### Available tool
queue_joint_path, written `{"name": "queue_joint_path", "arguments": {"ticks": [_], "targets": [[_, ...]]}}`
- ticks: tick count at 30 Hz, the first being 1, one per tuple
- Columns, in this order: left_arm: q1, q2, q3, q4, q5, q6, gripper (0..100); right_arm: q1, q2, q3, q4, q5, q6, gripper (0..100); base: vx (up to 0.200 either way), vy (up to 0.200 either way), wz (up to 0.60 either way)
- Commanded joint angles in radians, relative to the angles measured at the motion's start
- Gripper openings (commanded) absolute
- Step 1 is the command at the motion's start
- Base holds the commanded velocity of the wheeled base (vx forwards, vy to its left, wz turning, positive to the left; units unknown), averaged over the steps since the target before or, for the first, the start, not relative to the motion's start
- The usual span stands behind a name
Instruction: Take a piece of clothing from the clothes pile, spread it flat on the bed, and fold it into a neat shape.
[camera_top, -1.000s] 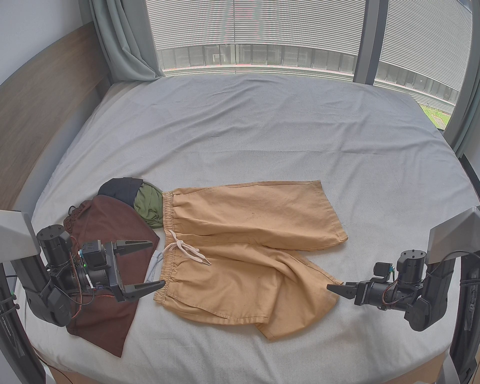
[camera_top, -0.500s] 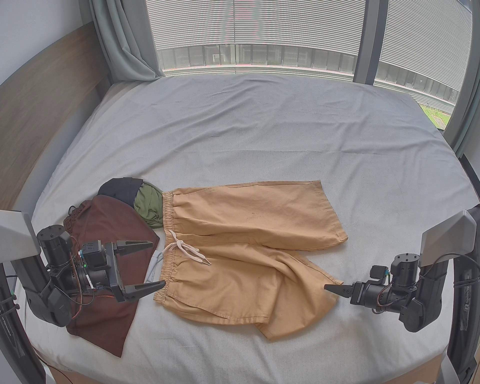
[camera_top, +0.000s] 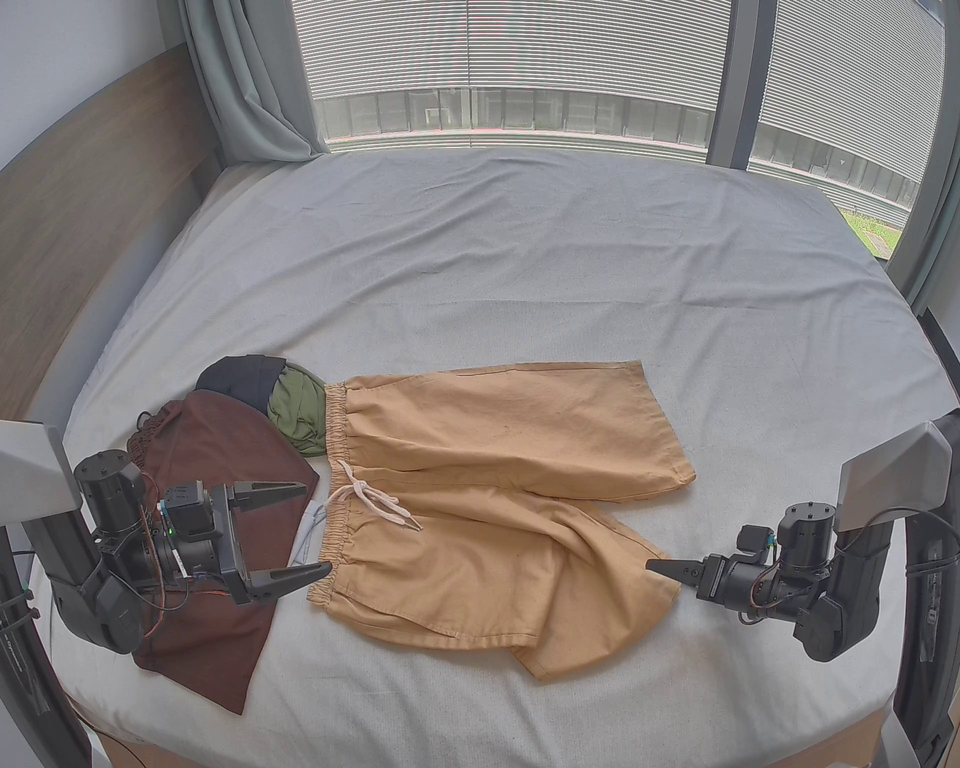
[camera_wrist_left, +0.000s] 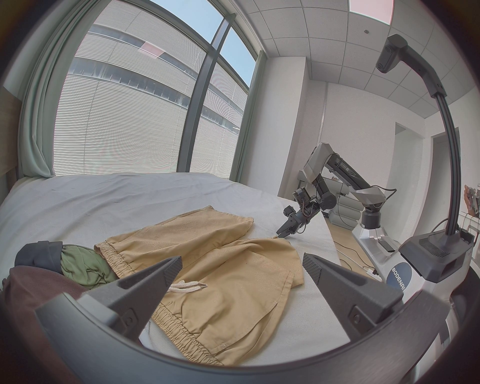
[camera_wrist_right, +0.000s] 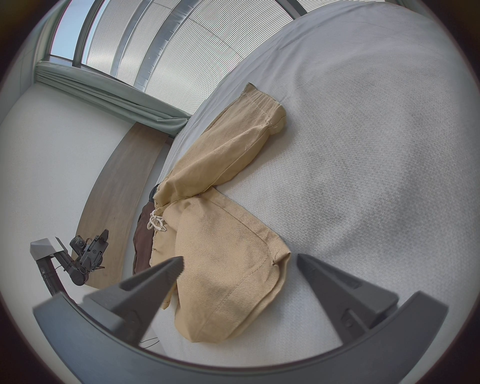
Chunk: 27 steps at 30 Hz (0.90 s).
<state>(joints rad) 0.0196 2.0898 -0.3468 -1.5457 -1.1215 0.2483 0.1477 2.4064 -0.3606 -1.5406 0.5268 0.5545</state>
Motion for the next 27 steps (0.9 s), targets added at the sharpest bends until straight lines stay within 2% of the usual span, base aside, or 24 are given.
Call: {"name": "queue_joint_path", "arguments": {"ticks": [1, 15, 23, 27], "targets": [[0.0, 0.001, 0.005, -0.001, 0.0, 0.0, 100, 0.004, 0.004, -0.001, -0.001, 0.001, -0.001, 0, 0.0, 0.0, 0.0], [-0.001, -0.001, 0.006, -0.001, 0.0, 0.0, 100, -0.01, -0.018, -0.034, -0.003, -0.007, -0.002, 0, 0.0, 0.0, 0.0], [-0.001, 0.001, 0.006, -0.001, 0.0, 0.0, 100, -0.034, -0.02, -0.139, -0.001, -0.065, 0.002, 0, 0.0, 0.0, 0.0], [-0.003, 0.001, 0.006, -0.001, 0.0, 0.0, 100, -0.033, -0.016, -0.179, -0.001, -0.093, 0.032, 0, 0.0, 0.0, 0.0]]}}
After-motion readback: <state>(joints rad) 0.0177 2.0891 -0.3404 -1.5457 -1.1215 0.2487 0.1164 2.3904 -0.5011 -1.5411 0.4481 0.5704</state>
